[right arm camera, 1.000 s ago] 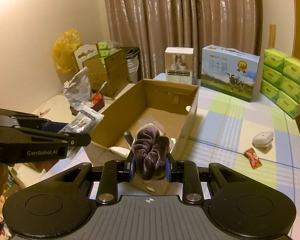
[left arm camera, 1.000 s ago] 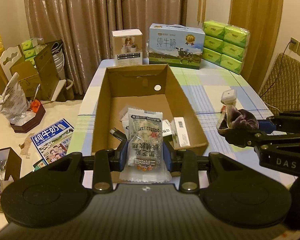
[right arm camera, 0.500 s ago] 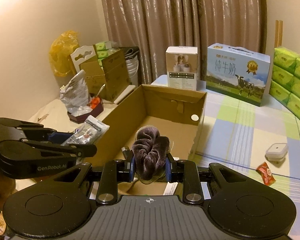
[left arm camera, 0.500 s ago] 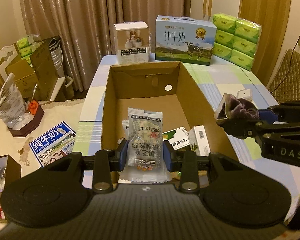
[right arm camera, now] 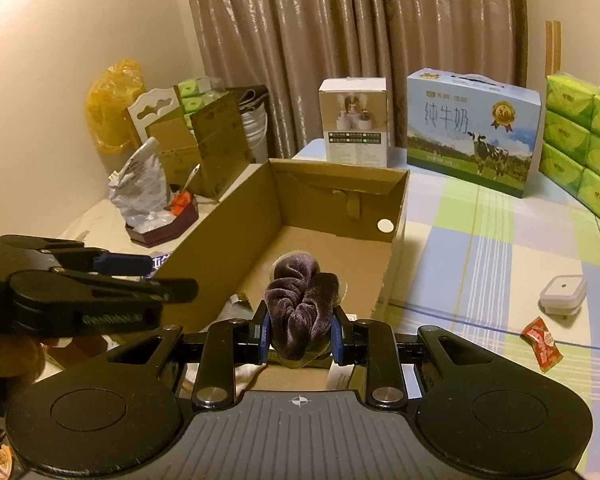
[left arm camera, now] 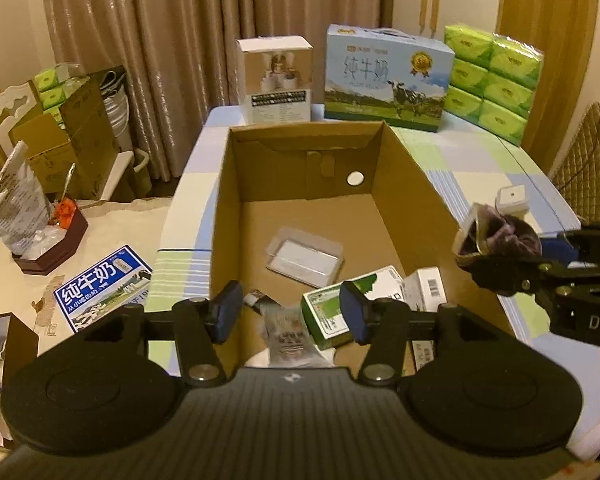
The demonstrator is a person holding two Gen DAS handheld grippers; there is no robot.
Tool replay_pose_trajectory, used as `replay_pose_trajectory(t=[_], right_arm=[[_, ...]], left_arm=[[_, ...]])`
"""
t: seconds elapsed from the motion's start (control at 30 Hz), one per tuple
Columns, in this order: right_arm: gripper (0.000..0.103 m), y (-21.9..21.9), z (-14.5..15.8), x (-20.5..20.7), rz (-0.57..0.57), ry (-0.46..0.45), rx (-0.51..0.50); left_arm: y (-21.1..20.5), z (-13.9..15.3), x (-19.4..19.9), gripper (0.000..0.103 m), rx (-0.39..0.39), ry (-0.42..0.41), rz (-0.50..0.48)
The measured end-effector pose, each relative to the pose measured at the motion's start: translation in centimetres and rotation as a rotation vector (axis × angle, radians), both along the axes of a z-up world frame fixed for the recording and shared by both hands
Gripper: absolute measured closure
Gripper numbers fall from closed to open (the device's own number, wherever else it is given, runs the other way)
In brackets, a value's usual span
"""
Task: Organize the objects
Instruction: 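Open the left gripper to drop the bag while the right drops the scrunchie, then move both grippers back toward the red candy and white plug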
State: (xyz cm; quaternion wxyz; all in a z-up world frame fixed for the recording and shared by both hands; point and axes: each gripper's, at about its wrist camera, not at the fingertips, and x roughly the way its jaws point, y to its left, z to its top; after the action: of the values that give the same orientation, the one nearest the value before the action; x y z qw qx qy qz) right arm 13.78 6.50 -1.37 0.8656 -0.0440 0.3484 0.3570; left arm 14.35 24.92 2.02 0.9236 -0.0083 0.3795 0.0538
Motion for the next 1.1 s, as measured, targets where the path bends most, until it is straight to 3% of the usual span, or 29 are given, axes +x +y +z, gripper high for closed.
replay_pose_trajectory(t=[0.37, 0.43, 0.47, 0.5, 0.83, 1.1], right_arm=[[0.076, 1.1, 0.2, -0.2, 0.012, -0.007, 0.033], [0.058, 1.3, 0.2, 0.1, 0.017, -0.027, 0.065], [0.044, 1.3, 0.1, 0.3, 0.018, -0.021, 0.090], [0.041, 1.2, 0.0, 0.7, 0.013, -0.007, 0.107], [0.040, -1.1, 0.4, 0.0, -0.043, 0.005, 0.131], [0.031, -5.0, 1.2, -3.1, -0.094, 0.008, 0.142]], left_arm=[[1.3, 0.3, -2.0, 0.054, -0.014, -0.013, 0.044], [1.6, 0.3, -2.4, 0.054, -0.017, -0.016, 0.051], [1.7, 0.3, -2.4, 0.054, -0.019, -0.016, 0.054], [1.8, 0.3, -2.6, 0.054, -0.018, -0.015, 0.056], [1.8, 0.1, -3.8, 0.053, -0.025, -0.016, 0.071], [0.0, 0.9, -5.9, 0.044, -0.055, -0.029, 0.080]])
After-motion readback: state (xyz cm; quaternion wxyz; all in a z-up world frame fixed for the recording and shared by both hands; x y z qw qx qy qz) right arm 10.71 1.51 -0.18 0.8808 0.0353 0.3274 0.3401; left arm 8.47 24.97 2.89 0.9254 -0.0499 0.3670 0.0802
